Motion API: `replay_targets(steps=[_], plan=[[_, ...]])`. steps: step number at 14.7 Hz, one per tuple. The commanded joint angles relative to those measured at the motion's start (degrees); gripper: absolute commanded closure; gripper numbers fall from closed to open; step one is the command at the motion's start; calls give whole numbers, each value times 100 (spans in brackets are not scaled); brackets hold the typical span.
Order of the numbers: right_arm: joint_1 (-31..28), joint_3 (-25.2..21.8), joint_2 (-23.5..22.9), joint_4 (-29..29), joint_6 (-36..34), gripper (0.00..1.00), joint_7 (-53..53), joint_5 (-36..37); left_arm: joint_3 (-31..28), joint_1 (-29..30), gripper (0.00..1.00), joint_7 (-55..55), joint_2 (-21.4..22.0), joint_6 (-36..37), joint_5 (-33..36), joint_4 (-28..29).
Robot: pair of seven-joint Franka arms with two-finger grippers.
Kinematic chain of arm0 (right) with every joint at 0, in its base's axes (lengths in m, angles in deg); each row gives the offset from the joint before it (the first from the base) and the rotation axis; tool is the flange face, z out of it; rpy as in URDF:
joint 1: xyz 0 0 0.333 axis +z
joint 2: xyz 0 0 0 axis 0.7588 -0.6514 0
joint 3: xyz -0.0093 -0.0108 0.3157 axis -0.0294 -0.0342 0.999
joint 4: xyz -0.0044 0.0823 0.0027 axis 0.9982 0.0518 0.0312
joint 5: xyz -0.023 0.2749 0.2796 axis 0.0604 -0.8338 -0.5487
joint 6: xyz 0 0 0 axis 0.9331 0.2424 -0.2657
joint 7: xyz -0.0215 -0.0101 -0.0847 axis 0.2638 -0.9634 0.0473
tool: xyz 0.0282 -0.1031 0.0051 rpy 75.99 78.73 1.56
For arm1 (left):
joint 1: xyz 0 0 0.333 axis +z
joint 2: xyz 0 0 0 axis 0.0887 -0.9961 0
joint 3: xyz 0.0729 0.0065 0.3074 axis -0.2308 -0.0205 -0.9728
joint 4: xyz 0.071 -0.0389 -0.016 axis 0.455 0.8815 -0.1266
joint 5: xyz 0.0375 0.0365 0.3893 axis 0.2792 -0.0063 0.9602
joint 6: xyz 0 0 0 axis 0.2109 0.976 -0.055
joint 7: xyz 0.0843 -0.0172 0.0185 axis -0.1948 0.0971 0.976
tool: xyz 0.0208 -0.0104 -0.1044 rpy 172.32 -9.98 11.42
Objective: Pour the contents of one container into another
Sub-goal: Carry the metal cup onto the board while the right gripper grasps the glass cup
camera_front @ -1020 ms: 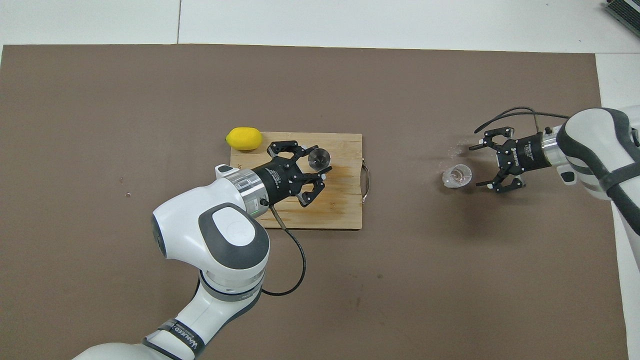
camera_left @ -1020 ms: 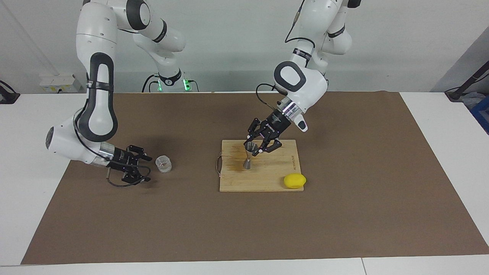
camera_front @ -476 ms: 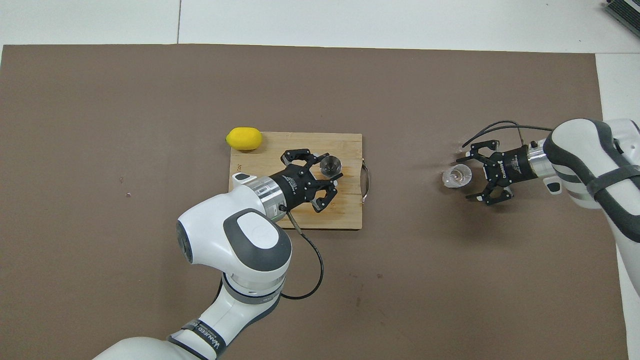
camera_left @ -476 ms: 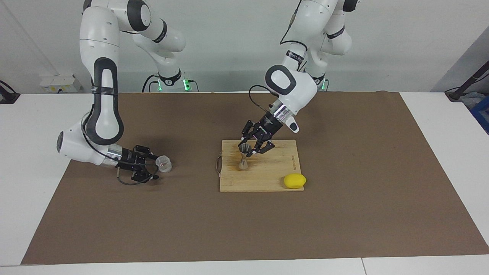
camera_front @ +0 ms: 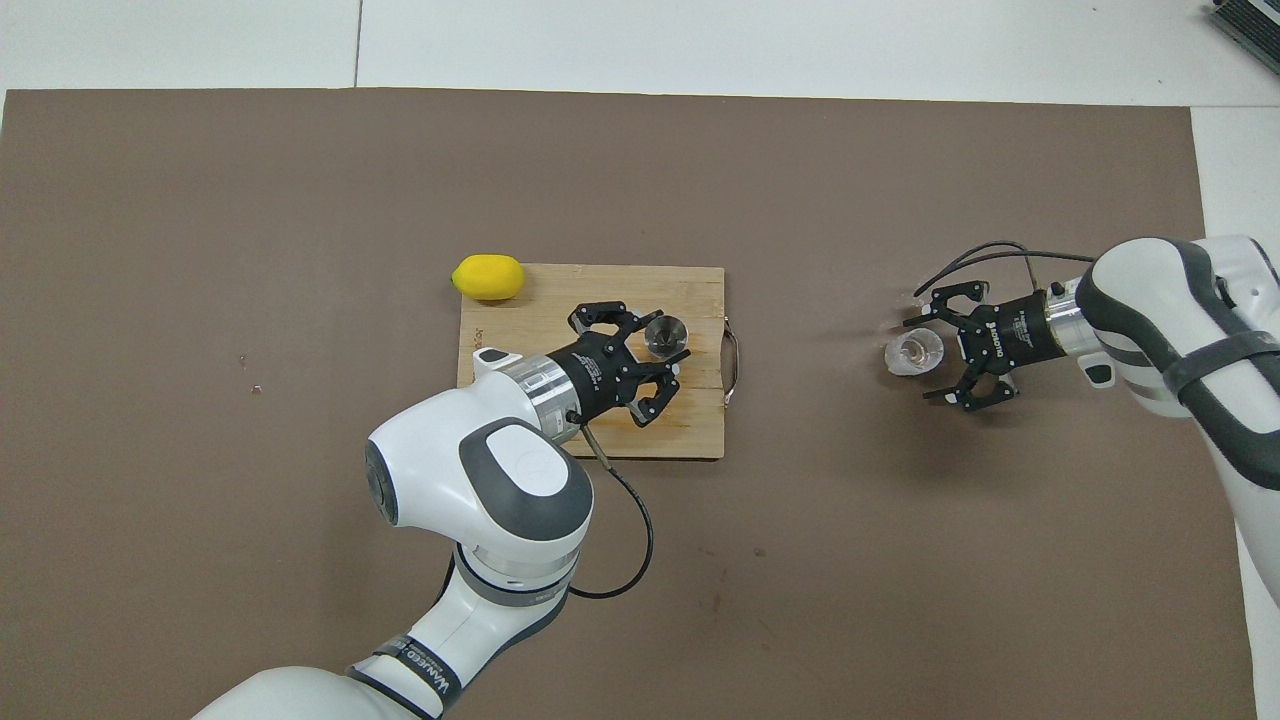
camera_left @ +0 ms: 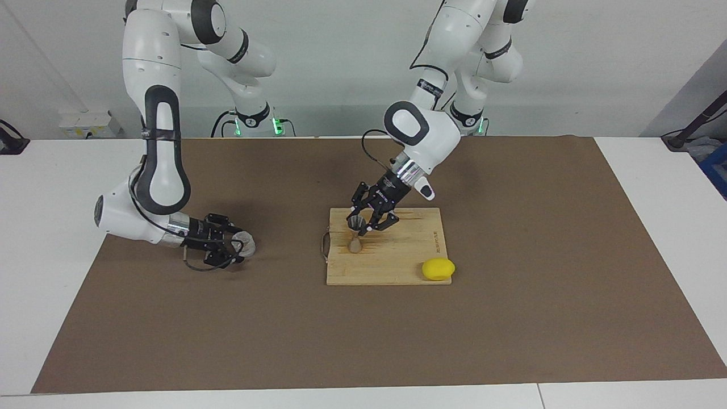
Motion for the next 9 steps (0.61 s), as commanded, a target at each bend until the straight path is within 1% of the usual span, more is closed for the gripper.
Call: replay_targets(steps=[1,2,3,4,5,9], plan=[[9,1,192,-188,84,0,123,-159,-85,-126,100,-136,-98,-128,-173,-139],[43,1,192,-188,85,0,141,-159,-85,-134,100,-136,-98,-146,-173,-139],[70,1,192,-188,93,0,176,-167,-85,-152,95,-136,-98,-172,-173,-139],[70,1,192,-188,93,0,263,-167,-85,-195,66,-136,-98,-172,-156,-139],[70,1,192,-196,93,0,316,-167,-85,-213,1,-145,-90,-181,-138,-139],[70,1,192,-223,102,0,334,-167,-85,-327,0,-154,-81,-269,-103,-139]])
